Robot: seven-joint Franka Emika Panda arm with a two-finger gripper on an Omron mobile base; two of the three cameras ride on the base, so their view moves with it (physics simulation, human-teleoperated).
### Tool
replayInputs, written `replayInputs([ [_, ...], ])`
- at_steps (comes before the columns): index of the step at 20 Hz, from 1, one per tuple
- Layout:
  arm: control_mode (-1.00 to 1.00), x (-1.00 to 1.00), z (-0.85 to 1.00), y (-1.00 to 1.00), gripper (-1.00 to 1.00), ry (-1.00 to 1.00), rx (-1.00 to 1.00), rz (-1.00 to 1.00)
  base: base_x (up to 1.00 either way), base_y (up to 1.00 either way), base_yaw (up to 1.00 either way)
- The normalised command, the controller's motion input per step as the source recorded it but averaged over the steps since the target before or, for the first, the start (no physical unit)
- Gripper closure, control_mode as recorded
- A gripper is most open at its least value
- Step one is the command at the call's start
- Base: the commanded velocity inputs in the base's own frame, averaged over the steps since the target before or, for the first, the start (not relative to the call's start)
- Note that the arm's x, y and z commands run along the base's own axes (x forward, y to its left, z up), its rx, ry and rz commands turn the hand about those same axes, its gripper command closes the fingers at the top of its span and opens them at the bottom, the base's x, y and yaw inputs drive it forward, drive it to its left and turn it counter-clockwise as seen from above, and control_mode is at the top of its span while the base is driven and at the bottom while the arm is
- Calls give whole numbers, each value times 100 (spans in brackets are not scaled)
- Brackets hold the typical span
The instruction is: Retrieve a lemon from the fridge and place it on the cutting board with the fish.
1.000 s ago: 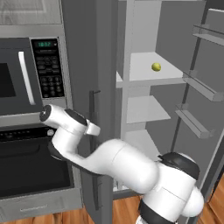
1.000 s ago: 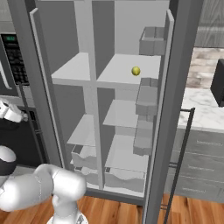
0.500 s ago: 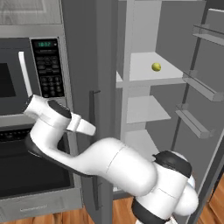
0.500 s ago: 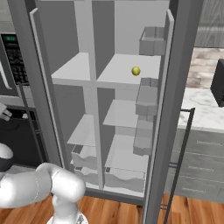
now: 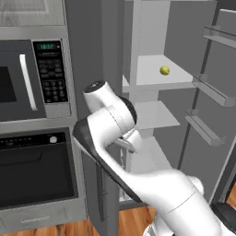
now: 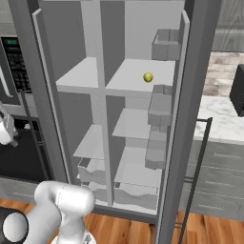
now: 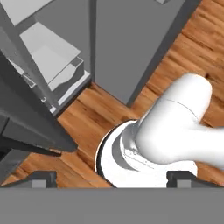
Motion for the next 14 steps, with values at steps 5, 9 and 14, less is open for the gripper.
replayInputs([
  [5,-100,-17,3,-100,-100,1,67,-6,0,0,0],
  [9,-100,4,0,-100,-100,2,64,-3,0,0,0],
  [14,-100,83,-20,-59,-100,5,66,-5,0,0,0],
])
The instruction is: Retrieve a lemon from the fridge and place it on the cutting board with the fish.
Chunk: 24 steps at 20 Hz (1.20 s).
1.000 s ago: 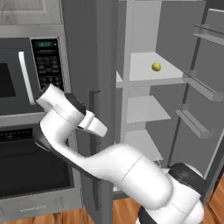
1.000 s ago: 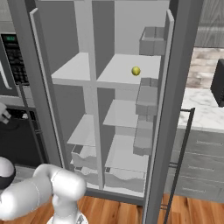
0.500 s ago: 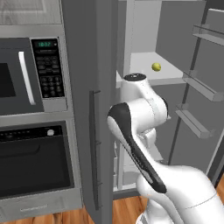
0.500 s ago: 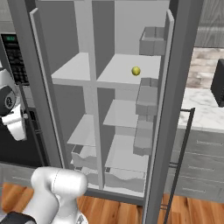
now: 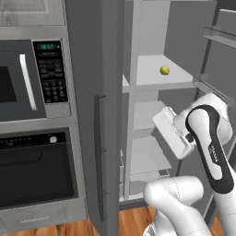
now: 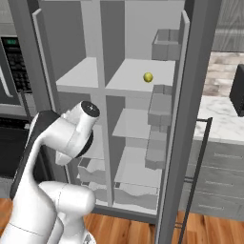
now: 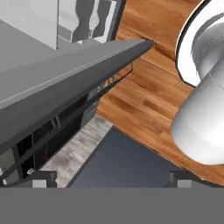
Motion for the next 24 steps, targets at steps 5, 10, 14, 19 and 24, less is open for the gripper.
replayInputs([
  [5,-100,97,-29,34,-100,11,19,-1,0,0,0],
  [10,-100,74,-4,22,-100,5,3,0,0,0,0],
  [14,-100,66,-1,31,-100,1,0,1,0,0,0],
  [19,-100,46,-2,61,-100,0,0,0,0,0,0],
  [24,-100,37,-13,61,-100,3,3,0,0,0,0],
])
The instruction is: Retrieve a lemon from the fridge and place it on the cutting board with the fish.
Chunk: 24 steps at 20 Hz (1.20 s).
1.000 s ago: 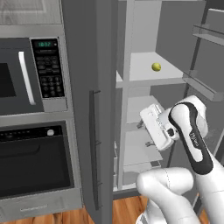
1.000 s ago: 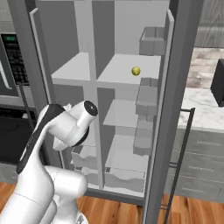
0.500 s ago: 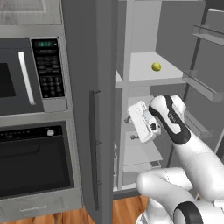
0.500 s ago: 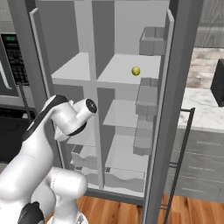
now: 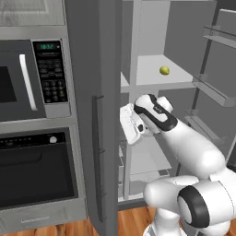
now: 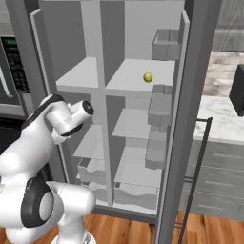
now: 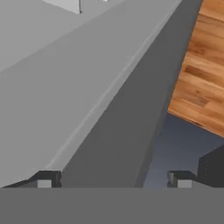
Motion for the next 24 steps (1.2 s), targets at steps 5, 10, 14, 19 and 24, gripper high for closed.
replayInputs([
  [5,-100,6,-15,80,-100,6,1,-3,0,0,0],
  [10,-100,-17,-6,99,-100,10,0,-13,0,0,0],
  [14,-100,-14,0,78,-100,12,0,-10,0,0,0],
  [19,-100,-5,0,40,-100,19,-2,-4,0,0,0],
  [24,-100,0,3,-31,-100,22,-9,0,0,0,0],
])
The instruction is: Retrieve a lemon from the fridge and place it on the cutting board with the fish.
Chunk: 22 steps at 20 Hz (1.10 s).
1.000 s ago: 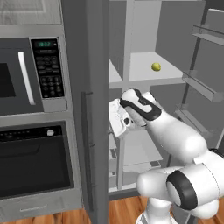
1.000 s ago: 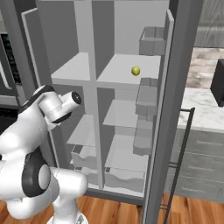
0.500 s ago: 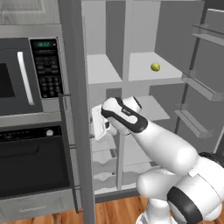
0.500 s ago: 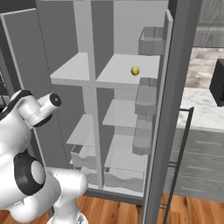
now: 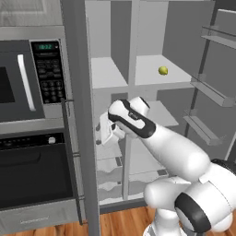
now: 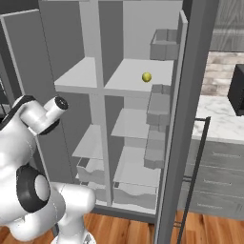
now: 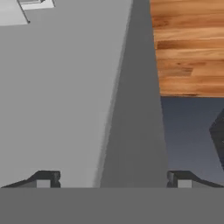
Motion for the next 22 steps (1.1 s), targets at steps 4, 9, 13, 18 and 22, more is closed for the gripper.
replayInputs([
  [4,-100,-1,0,-100,-100,1,-23,0,0,0,0],
  [9,-100,-1,-4,-74,-100,-11,-37,13,0,0,0],
  [13,-100,6,-18,-71,-100,-3,-39,62,0,0,0],
  [18,-100,-34,-4,-47,-100,-9,-33,79,0,0,0],
  [22,-100,-72,0,-43,-100,-15,-27,84,0,0,0],
])
